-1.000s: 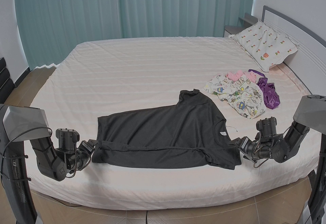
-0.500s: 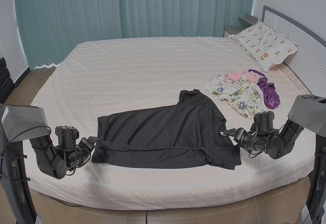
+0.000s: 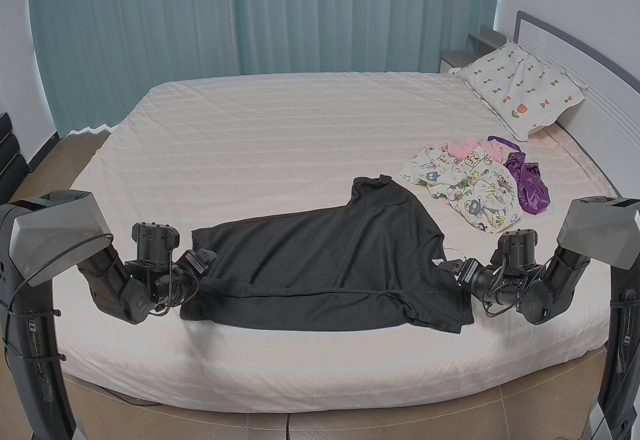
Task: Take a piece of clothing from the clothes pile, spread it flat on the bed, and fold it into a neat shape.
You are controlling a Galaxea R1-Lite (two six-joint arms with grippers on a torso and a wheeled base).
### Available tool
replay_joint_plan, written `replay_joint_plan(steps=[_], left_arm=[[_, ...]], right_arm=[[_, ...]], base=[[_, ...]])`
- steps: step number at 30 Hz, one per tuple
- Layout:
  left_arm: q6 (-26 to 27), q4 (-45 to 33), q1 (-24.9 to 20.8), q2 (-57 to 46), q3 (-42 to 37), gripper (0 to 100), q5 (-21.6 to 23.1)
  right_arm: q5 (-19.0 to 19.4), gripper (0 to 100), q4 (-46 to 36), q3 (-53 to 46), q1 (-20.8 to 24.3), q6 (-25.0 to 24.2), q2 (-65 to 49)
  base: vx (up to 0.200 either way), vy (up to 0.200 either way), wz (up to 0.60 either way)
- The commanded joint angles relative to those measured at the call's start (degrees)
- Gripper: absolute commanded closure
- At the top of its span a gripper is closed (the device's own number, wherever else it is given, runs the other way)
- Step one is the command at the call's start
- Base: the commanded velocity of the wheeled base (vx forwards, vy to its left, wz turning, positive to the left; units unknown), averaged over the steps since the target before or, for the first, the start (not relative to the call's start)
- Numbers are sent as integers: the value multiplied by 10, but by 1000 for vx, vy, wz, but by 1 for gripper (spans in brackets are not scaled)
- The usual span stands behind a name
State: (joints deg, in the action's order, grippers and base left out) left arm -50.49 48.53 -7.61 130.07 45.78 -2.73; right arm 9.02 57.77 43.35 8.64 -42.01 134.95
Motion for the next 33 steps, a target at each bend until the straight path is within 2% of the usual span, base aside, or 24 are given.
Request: replay_joint_plan(steps=[1, 5, 8, 26, 31, 33], left_arm=[[2, -3, -17, 13, -2, 0, -2], [4, 0, -25, 1, -16, 0, -8], [-1, 20, -21, -31, -46, 0, 4], [6, 25, -15, -25, -68, 0, 10], [79, 24, -8, -31, -103, 0, 14], [93, 24, -7, -34, -111, 0, 14]], right_arm=[[-1, 0, 27, -19, -10, -1, -1], [-1, 0, 30, -23, -12, -1, -6], [-1, 0, 32, -33, -12, -2, -14], [2, 0, 32, -45, -25, 3, -36], [6, 0, 33, -52, -25, 19, -34], [6, 0, 33, -54, -25, 19, -34]], base=[[0, 0, 0], [0, 0, 0], [0, 0, 0], [200, 0, 0], [0, 0, 0], [0, 0, 0]])
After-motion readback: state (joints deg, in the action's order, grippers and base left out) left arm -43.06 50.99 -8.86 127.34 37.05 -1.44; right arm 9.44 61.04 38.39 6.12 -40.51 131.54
